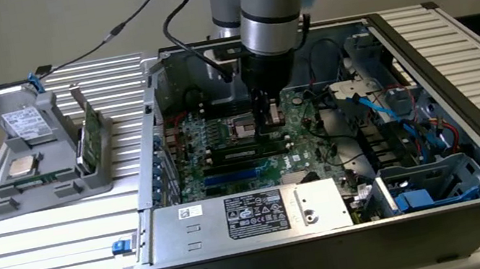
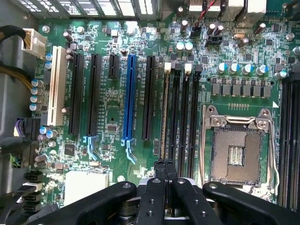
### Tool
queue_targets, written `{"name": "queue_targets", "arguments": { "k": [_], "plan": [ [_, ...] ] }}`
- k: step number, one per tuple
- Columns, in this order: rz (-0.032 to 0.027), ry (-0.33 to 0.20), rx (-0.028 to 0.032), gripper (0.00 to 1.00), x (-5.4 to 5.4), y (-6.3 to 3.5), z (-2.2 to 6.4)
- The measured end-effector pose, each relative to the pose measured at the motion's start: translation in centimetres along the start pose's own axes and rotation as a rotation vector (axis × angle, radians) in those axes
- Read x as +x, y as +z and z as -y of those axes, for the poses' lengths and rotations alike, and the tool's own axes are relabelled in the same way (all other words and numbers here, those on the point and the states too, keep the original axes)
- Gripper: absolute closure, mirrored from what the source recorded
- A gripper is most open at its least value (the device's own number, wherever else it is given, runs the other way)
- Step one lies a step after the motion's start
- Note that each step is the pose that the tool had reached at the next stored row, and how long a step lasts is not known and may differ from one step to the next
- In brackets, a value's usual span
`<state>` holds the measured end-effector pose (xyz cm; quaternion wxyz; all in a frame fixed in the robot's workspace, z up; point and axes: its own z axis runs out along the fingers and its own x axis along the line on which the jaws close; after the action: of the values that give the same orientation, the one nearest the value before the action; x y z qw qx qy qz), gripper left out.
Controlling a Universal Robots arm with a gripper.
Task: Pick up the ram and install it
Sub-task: 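Press down the ram until it locks into place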
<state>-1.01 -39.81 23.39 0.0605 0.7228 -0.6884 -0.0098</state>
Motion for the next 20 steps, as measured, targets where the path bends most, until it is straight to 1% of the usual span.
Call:
{"name": "queue_targets", "arguments": {
  "k": [5,10,16,20],
  "plan": [
    [0.0068,0.000,0.0106,0.89,0.0,-0.13,-1.41],
    [0.0123,0.000,0.0190,0.89,0.0,-0.02,-2.80],
    [0.0166,0.000,0.0281,0.89,0.2,0.16,-4.52],
    [0.0183,0.001,0.0343,0.89,0.2,0.27,-5.62]
  ]
}}
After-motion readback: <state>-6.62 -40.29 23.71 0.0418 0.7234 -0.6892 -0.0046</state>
